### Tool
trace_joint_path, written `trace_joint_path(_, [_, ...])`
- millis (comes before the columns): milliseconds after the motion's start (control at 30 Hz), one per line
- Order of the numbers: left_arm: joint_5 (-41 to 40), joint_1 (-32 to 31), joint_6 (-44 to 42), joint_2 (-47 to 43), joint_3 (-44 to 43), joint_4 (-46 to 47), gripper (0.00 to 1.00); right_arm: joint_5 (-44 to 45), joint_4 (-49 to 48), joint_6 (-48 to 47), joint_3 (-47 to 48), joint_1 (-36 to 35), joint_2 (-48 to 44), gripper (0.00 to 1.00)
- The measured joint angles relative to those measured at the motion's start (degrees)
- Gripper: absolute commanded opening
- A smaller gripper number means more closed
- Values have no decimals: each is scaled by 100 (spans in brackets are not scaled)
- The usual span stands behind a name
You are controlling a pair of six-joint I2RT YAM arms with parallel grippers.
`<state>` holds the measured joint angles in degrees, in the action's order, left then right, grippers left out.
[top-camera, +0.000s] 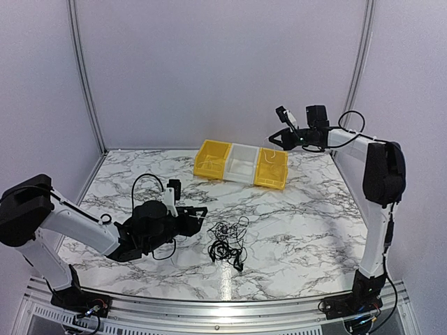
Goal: Untangle the cables
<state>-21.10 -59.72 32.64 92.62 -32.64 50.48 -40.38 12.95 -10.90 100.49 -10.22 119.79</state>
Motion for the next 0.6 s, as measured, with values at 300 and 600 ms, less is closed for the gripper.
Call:
trace_joint_path(300, [4, 0, 35, 76, -7, -7, 56, 101, -57, 125, -4, 0, -256, 0])
trace_joint_path(600, [20, 0, 35, 166, -39, -26, 56, 483, -195, 122, -37, 0, -372, 0])
